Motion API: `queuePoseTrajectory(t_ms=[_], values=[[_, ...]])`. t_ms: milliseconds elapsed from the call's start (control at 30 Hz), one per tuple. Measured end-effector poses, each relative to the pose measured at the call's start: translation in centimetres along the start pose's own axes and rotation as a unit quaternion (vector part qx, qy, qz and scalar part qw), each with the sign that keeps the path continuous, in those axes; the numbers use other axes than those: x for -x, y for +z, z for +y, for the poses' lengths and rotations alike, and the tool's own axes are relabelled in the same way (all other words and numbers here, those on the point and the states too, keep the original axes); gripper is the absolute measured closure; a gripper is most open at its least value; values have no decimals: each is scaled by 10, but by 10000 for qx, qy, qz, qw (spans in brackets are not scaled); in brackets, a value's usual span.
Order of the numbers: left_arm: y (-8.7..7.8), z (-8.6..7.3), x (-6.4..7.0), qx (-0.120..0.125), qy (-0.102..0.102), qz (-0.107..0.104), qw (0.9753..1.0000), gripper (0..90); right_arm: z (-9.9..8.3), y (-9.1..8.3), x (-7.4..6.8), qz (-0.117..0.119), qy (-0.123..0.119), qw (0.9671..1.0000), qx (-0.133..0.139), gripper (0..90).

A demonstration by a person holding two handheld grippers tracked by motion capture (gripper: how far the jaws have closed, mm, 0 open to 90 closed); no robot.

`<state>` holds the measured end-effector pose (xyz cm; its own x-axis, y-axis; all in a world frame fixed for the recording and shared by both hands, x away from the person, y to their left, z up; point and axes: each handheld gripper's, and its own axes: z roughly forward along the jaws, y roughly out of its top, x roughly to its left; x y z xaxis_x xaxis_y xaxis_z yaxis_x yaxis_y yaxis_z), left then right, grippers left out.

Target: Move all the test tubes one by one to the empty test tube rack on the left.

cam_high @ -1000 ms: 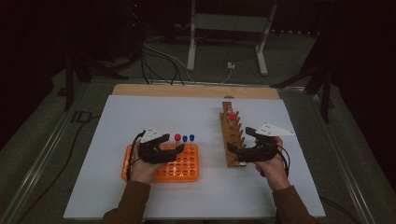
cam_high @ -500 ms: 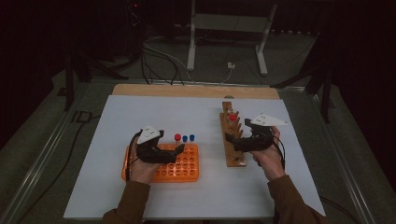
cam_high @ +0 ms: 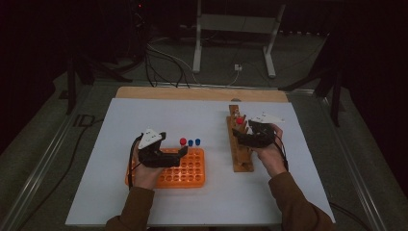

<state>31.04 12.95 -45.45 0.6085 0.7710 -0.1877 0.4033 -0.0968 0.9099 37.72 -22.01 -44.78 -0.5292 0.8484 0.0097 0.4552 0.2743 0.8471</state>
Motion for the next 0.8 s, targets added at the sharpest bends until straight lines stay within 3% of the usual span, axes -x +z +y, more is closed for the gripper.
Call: queuePoseTrajectory(t_ms=[133,300,600,800], values=[[0,0,-1,16,-12,2,10000,6,-2,8,2,-63,59,9999,-51,520],[0,0,-1,24,-26,24,10000,6,-2,14,4,-47,161,9998,-88,620],[0,0,-2,8,-53,12,10000,6,-2,17,6,-113,291,9995,-49,716],[0,0,-2,15,-70,9,10000,6,-2,16,7,-153,231,9996,12,746]])
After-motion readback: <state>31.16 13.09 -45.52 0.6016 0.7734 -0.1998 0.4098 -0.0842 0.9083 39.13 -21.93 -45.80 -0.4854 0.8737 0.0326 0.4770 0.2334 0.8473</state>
